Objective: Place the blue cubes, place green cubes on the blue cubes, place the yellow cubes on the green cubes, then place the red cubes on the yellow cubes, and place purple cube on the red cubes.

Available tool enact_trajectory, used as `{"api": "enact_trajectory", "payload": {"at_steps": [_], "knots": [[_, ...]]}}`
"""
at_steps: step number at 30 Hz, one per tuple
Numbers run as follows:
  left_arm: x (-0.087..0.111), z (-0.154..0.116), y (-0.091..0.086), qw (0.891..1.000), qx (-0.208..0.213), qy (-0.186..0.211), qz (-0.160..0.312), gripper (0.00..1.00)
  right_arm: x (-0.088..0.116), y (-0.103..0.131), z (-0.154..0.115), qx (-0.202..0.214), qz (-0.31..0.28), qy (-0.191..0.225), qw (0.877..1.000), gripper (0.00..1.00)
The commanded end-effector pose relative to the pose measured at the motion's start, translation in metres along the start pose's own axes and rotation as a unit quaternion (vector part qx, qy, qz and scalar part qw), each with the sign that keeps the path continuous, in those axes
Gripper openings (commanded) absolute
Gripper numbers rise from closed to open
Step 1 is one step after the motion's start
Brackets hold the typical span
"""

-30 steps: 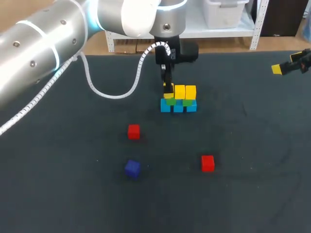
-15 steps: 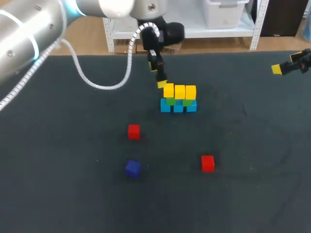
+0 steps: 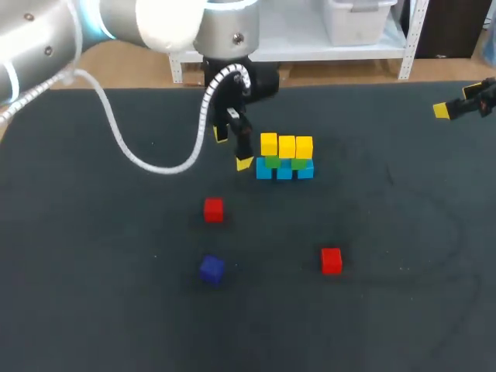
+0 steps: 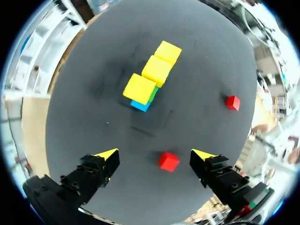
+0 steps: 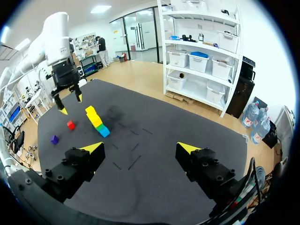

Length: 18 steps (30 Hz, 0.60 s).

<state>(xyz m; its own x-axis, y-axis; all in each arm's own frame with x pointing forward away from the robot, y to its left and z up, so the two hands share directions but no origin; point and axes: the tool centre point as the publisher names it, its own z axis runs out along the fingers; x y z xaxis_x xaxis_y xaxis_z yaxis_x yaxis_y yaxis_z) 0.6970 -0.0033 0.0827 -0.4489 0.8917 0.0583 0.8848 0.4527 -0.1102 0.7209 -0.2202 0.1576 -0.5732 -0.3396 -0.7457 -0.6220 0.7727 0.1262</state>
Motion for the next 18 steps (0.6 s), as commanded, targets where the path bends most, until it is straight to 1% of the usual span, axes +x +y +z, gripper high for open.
{"api": "enact_trajectory", "payload": {"at_steps": [1, 2, 4, 5, 6, 9, 10, 12, 14, 16, 17, 18], "knots": [[0.018, 0.007, -0.018, 0.996, -0.035, -0.059, -0.062, 1.00, 0.000, -0.001, 0.001, -0.002, 0.000, -0.001, 1.000, 1.00], [0.020, 0.007, -0.019, 0.994, -0.041, -0.063, -0.075, 1.00, 0.000, -0.001, 0.001, -0.002, 0.000, -0.001, 1.000, 1.00], [0.024, 0.008, -0.022, 0.989, -0.039, -0.070, -0.120, 1.00, 0.000, -0.001, 0.001, -0.002, 0.000, -0.001, 1.000, 1.00], [0.026, 0.009, -0.022, 0.988, -0.043, -0.070, -0.133, 1.00, 0.000, -0.001, 0.001, -0.002, 0.000, -0.001, 1.000, 1.00], [0.028, 0.010, -0.023, 0.984, -0.040, -0.071, -0.159, 1.00, 0.000, -0.001, 0.001, -0.002, 0.000, -0.001, 1.000, 1.00], [0.033, 0.016, -0.029, 0.975, -0.040, -0.073, -0.208, 1.00, 0.000, -0.001, 0.001, -0.002, 0.000, -0.001, 1.000, 1.00], [0.033, 0.018, -0.032, 0.970, -0.039, -0.080, -0.225, 1.00, 0.000, -0.001, 0.001, -0.002, 0.000, -0.001, 1.000, 1.00], [0.034, 0.026, -0.037, 0.962, -0.045, -0.086, -0.256, 1.00, 0.000, -0.001, 0.001, -0.002, 0.000, -0.001, 1.000, 1.00], [0.034, 0.035, -0.041, 0.954, -0.022, -0.091, -0.285, 1.00, 0.000, -0.001, 0.001, -0.002, 0.000, -0.001, 1.000, 1.00], [0.034, 0.042, -0.043, 0.947, -0.014, -0.093, -0.306, 1.00, 0.000, -0.001, 0.001, -0.002, 0.000, -0.001, 1.000, 1.00], [0.034, 0.044, -0.044, 0.944, -0.013, -0.095, -0.314, 1.00, 0.000, -0.001, 0.001, -0.002, 0.000, -0.001, 1.000, 1.00], [0.033, 0.045, -0.046, 0.941, -0.024, -0.091, -0.326, 1.00, 0.000, -0.001, 0.001, -0.002, 0.000, -0.001, 1.000, 1.00]]}}
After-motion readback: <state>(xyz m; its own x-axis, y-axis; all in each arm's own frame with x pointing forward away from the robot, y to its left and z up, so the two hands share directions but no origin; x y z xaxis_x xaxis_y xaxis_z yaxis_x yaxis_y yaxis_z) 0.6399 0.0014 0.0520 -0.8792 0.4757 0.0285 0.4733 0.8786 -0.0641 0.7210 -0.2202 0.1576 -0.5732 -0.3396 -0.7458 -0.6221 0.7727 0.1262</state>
